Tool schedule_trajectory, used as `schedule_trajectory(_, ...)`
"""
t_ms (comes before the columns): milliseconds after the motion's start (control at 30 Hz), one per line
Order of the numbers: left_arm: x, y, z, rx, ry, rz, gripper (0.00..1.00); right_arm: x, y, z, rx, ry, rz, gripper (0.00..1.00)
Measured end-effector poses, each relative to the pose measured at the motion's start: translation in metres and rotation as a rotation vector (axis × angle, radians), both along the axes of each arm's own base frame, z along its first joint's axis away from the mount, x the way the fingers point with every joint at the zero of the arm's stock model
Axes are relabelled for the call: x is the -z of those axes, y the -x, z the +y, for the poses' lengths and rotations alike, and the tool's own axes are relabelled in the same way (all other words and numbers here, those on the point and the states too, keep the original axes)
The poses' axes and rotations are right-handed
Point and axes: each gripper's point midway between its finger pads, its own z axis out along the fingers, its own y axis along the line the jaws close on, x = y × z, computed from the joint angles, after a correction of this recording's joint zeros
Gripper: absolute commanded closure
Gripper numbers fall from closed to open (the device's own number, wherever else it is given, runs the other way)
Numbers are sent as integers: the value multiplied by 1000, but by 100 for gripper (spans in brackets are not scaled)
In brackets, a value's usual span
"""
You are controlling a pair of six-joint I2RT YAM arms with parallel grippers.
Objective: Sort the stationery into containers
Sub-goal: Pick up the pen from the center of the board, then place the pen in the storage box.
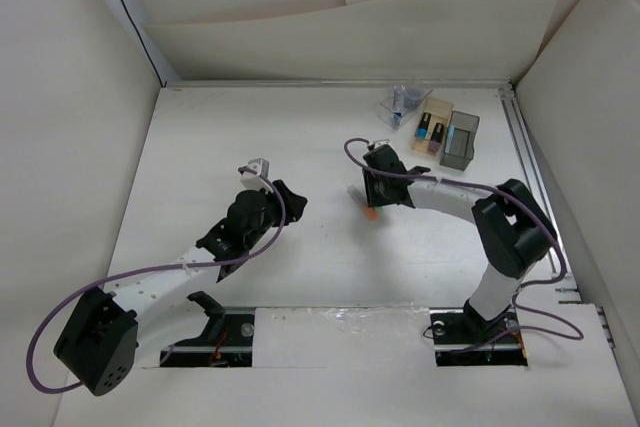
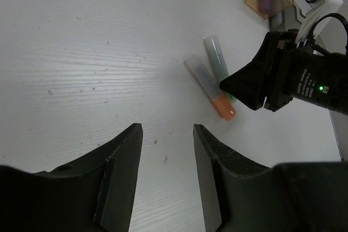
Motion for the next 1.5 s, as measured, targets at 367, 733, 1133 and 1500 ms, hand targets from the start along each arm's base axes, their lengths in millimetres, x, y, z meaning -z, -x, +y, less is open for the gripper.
schedule_trajectory(367,0,0,0,0,0,0,61,9,-8,-2,38,27,0,97)
schedule_trajectory(733,0,1,-1,7,2,2,61,-108,-83,-92,299,-142,-243,97)
schedule_trajectory(1133,0,1,-2,11,4,2,61,-108,-147,-247,637,-138,-282,93)
schedule_trajectory(1500,0,2,-3,18,6,3,61,-85,-142,-239,611,-158,-200,41)
